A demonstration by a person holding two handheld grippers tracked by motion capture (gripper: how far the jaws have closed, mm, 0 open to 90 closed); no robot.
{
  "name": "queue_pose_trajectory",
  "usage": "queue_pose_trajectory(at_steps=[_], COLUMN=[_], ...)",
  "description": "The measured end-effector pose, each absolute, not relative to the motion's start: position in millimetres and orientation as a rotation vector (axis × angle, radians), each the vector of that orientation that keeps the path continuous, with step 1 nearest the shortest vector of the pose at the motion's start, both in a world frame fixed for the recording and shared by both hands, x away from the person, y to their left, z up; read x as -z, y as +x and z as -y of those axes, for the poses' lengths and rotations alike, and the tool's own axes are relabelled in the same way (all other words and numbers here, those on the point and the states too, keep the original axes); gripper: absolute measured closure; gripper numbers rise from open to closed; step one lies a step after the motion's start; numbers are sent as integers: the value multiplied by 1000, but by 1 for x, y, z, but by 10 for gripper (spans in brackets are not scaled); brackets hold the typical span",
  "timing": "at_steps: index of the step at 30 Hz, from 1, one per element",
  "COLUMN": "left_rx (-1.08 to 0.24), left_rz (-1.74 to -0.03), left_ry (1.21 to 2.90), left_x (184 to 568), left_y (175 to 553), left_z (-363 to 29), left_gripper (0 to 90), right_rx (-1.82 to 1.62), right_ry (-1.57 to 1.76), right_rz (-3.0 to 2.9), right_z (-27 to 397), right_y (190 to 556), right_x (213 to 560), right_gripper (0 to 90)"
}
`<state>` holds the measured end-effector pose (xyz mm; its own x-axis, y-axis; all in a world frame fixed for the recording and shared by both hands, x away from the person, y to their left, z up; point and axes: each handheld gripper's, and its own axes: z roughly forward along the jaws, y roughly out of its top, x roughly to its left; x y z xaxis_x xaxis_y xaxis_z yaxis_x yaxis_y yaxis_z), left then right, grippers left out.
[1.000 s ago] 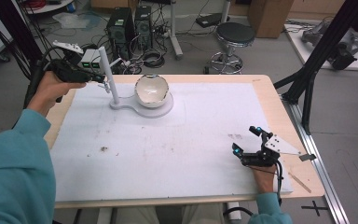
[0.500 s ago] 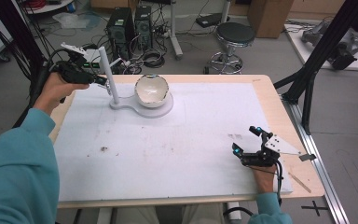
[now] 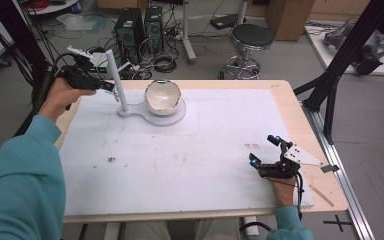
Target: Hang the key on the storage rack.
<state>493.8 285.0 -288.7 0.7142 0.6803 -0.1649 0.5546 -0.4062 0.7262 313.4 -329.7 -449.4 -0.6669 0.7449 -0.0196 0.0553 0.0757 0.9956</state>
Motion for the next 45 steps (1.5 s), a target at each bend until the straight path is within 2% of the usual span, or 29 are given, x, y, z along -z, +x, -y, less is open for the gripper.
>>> queue_pose_trajectory(at_steps=[25,34,40,45], left_rx=[-207,-280,-378,-397], left_rz=[-936,-894,-876,-923], left_ry=[2092,2088,2074,2037], left_x=[295,299,302,298], left_y=[501,501,498,495], left_z=[-289,-289,-291,-296], left_gripper=[883,870,757,523], right_rx=[-1641,-1638,-1637,-1637], right_ry=[789,787,787,785], right_rz=[-1819,-1819,-1819,-1820], right_z=[330,330,329,329], right_y=[313,313,313,313], right_x=[449,449,449,449], right_gripper=[6,6,6,6])
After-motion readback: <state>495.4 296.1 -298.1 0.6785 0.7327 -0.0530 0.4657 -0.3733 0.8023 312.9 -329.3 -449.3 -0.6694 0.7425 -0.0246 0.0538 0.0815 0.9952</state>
